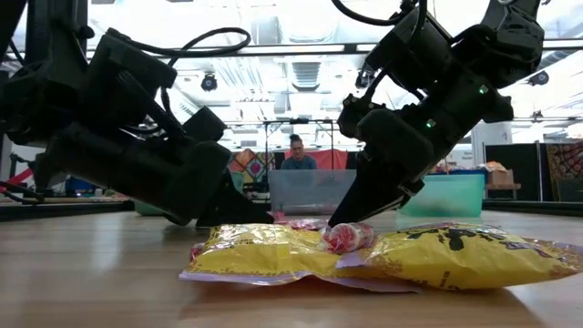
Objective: Sort candy
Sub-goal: Put the red candy into the green bin
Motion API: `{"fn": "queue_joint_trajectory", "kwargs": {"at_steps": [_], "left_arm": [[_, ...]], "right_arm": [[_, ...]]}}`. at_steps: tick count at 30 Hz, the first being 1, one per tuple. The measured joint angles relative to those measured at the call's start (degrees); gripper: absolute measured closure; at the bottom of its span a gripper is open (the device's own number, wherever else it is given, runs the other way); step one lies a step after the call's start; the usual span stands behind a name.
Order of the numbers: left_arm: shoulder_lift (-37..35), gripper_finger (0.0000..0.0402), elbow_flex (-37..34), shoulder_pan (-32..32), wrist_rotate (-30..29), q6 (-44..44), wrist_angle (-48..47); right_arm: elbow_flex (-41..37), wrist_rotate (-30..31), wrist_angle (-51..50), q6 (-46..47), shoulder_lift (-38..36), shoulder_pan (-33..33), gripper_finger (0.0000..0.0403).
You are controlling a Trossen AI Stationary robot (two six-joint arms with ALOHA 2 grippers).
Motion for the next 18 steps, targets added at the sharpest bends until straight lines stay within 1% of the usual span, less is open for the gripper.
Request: {"fn": "queue_joint_trajectory", "kwargs": {"at_steps": [7,15,18], "left_arm": [[0.0,0.0391,-0.1,0.0,-0.6,-0.9,-0.1],[-0.1,0.0401,-0.1,-0.7,-1.2,-1.3,0.7],[-0.7,0.0401,-0.1,-1.1,-0.2,-1.2,0.6]], "right_arm": [[0.0,0.7,0.0,0.0,0.0,0.0,0.0394],[0.0,1.0,0.0,-0.4,0.0,0.0,0.0394],[0.0,1.0,0.0,-0.3,0.0,0.0,0.0394]]}}
